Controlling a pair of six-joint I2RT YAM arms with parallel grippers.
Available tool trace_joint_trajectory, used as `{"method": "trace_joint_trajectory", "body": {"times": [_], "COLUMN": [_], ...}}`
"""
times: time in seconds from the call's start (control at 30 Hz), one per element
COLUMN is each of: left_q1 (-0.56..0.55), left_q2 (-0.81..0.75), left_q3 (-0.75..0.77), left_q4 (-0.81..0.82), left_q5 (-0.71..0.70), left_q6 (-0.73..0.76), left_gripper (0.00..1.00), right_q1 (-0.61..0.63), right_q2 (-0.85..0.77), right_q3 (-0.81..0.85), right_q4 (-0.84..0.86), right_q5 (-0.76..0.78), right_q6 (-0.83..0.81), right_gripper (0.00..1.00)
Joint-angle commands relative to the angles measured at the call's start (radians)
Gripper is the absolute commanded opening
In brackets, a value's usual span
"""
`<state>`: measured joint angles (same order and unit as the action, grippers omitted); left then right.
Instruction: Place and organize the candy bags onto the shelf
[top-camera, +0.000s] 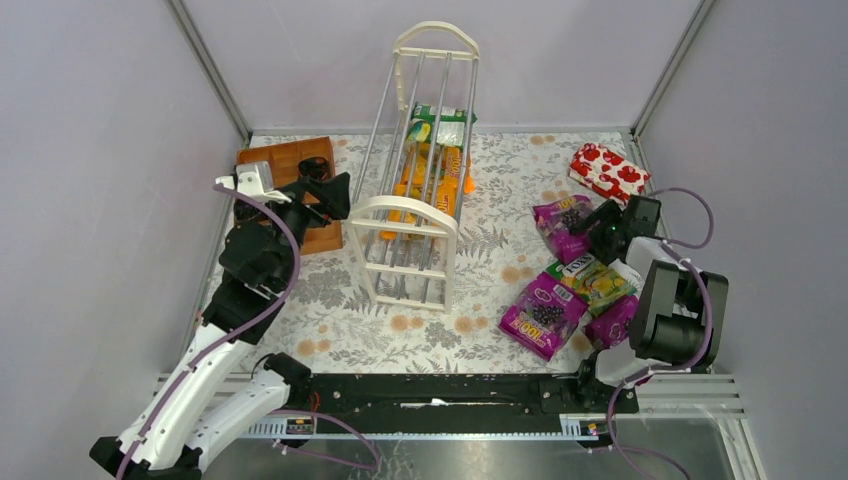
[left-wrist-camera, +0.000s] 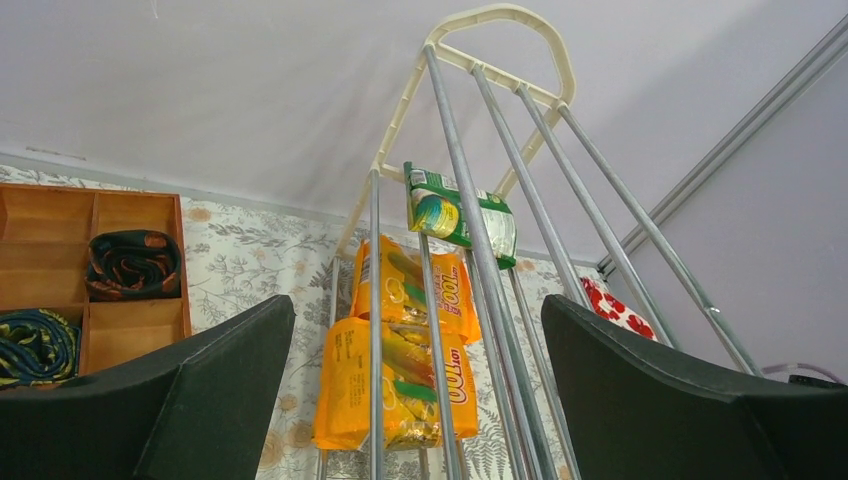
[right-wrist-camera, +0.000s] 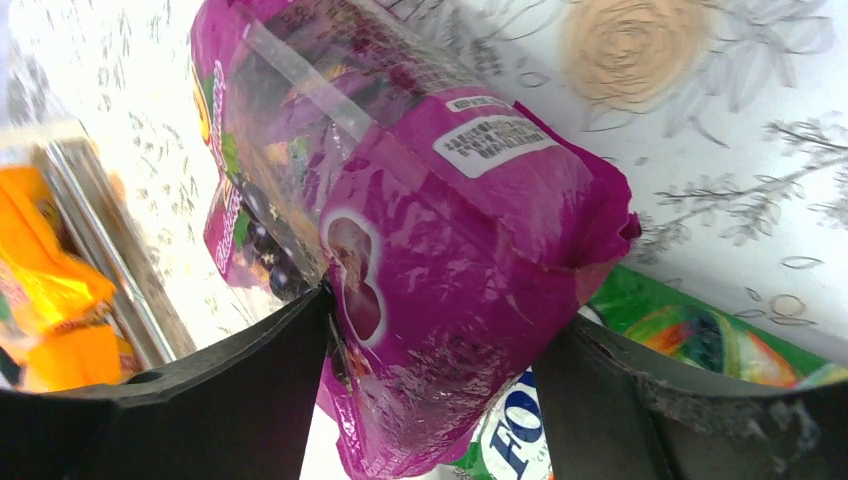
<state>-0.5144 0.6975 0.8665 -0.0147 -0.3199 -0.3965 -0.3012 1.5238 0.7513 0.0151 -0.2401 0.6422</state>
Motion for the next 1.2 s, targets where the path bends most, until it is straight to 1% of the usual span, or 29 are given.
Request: {"method": "trace_joint_trajectory", "body": {"times": [0.0,0.07,0.2,0.37,0.43,0.5,0.57,0.67,0.73,0.77,0.8,1.03,1.17], "left_q1": [0.0,0.002,0.007,0.008,0.008,0.008,0.008,0.008,0.008,0.008,0.008,0.007,0.008], "left_q2": [0.009,0.012,0.022,0.03,0.029,0.025,0.021,0.013,0.007,0.005,0.003,-0.002,-0.005], "left_q3": [0.012,0.011,0.009,0.008,0.008,0.008,0.009,0.009,0.009,0.009,0.009,0.009,0.009], "left_q4": [0.016,0.016,0.016,0.016,0.016,0.016,0.016,0.016,0.016,0.016,0.016,0.017,0.016], "left_q5": [-0.014,-0.011,-0.005,-0.002,-0.001,0.002,0.002,0.005,0.006,0.005,0.007,0.008,0.011], "left_q6": [0.009,0.007,0.004,0.002,0.001,0.0,-0.002,-0.004,-0.004,-0.005,-0.005,-0.008,-0.011], "left_gripper": [0.99,0.99,0.99,0.99,0.99,0.99,0.99,0.99,0.99,0.99,0.99,0.99,0.99], "right_q1": [0.099,0.162,0.266,0.277,0.276,0.266,0.241,0.177,0.139,0.129,0.127,0.135,0.184], "right_q2": [0.018,0.028,0.084,0.151,0.161,0.148,0.116,0.07,0.066,0.071,0.078,0.134,0.158], "right_q3": [0.049,0.069,0.144,0.252,0.3,0.319,0.294,0.179,0.067,0.025,-0.008,-0.157,-0.227], "right_q4": [-0.007,-0.007,-0.063,-0.124,-0.177,-0.207,-0.19,-0.049,0.14,0.222,0.289,0.611,0.743], "right_q5": [-0.011,0.002,0.018,0.054,0.098,0.121,0.07,-0.152,-0.263,-0.29,-0.299,-0.263,-0.182], "right_q6": [-0.178,-0.237,-0.32,-0.345,-0.344,-0.31,-0.248,-0.083,0.058,0.122,0.174,0.392,0.493], "right_gripper": [0.75,0.74,0.74,0.77,0.82,0.89,0.99,1.0,1.0,1.0,1.0,1.0,0.99]}}
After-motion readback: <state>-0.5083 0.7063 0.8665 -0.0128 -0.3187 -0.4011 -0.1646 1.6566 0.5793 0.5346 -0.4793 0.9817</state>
